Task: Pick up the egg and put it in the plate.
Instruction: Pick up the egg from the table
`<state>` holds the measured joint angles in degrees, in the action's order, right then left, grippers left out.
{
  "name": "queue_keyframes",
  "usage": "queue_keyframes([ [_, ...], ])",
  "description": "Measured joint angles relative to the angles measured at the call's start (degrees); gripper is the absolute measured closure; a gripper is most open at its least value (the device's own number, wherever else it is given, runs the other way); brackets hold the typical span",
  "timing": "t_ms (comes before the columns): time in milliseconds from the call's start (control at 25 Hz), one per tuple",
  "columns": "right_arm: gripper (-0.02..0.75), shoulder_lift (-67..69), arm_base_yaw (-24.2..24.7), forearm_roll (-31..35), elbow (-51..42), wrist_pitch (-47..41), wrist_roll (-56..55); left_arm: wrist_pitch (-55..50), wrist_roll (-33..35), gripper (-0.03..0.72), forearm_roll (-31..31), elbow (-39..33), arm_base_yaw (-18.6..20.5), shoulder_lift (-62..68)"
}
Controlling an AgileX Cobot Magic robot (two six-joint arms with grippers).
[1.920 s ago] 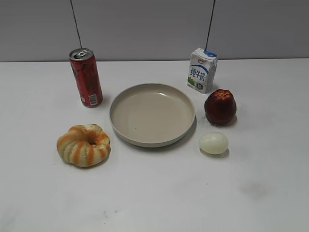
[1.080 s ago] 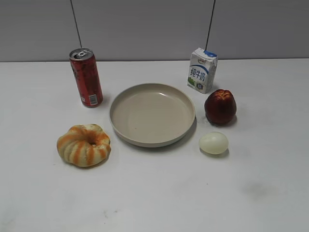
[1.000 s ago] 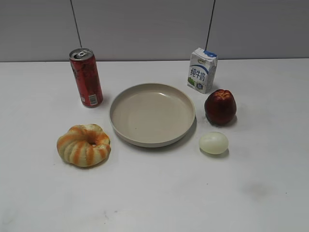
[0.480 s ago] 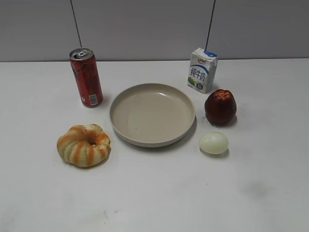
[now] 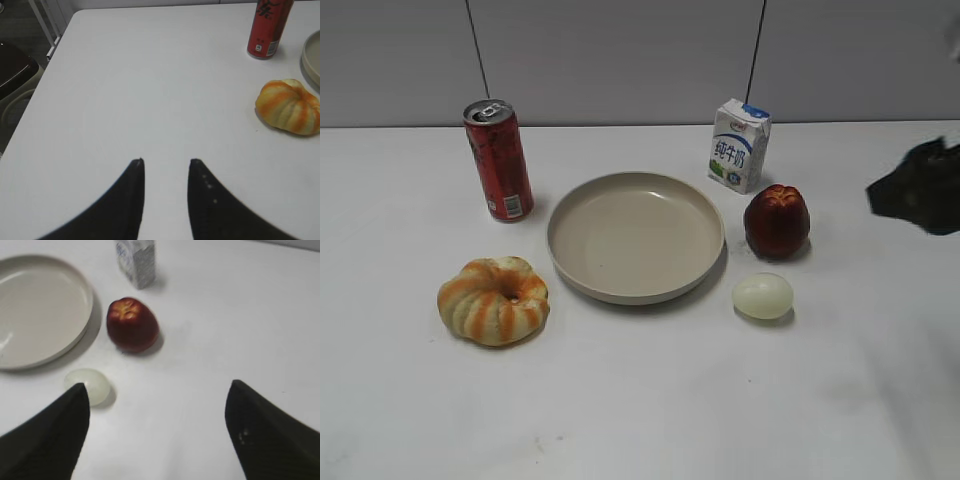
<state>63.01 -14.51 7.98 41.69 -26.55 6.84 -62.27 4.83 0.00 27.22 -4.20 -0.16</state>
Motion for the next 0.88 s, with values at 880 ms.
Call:
queue_keyframes([
  [880, 0.118, 42.9, -13.4, -1.9, 25.1, -16.7, 18.5, 0.0, 0.0, 0.454, 0.0, 0.0, 0.0, 0.0],
])
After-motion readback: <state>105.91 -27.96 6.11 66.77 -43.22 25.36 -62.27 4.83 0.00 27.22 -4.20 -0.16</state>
